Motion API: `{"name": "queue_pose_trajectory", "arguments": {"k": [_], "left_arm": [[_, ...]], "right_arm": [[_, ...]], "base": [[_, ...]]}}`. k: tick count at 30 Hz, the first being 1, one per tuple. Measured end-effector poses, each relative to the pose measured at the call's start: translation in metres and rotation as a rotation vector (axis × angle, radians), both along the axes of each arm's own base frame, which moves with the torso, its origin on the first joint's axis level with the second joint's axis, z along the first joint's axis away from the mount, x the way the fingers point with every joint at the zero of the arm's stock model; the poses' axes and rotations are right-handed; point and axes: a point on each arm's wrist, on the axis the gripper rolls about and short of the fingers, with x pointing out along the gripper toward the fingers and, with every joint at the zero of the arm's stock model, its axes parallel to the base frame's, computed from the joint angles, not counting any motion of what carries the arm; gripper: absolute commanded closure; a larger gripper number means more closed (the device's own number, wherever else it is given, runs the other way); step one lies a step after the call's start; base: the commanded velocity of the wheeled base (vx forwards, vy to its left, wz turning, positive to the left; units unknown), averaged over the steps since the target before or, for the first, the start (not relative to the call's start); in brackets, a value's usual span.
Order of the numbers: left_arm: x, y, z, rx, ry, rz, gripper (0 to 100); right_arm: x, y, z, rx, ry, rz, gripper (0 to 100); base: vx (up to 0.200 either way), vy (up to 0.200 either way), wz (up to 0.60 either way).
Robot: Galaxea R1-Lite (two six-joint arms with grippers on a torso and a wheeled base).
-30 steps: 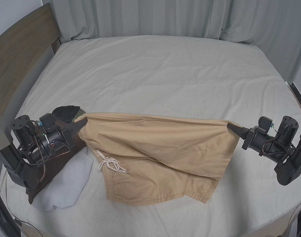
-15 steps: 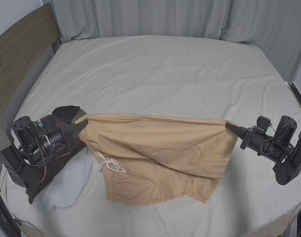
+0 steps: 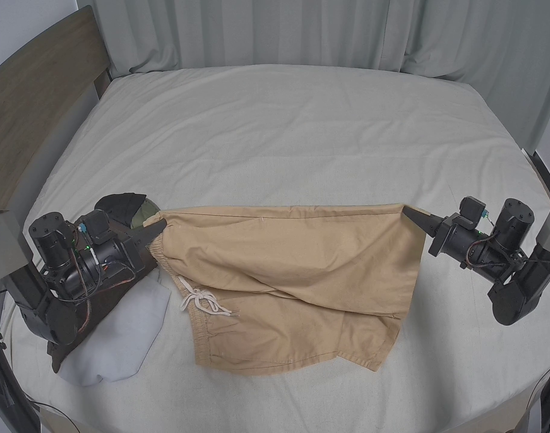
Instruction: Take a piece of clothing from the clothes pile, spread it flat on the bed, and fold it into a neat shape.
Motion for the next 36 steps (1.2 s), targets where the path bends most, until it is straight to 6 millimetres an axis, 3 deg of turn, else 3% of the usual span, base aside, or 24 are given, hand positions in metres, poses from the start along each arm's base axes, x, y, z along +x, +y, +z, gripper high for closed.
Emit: {"name": "queue_pose_trajectory", "arguments": {"k": [36], "left_arm": [[0.045,0.0,-0.017,-0.11,0.043,0.134,100]], "right_arm": [[0.074,0.007,0.001,0.059,-0.126,-0.015,100]], "base": [[0.0,0.0,0.0]]}}
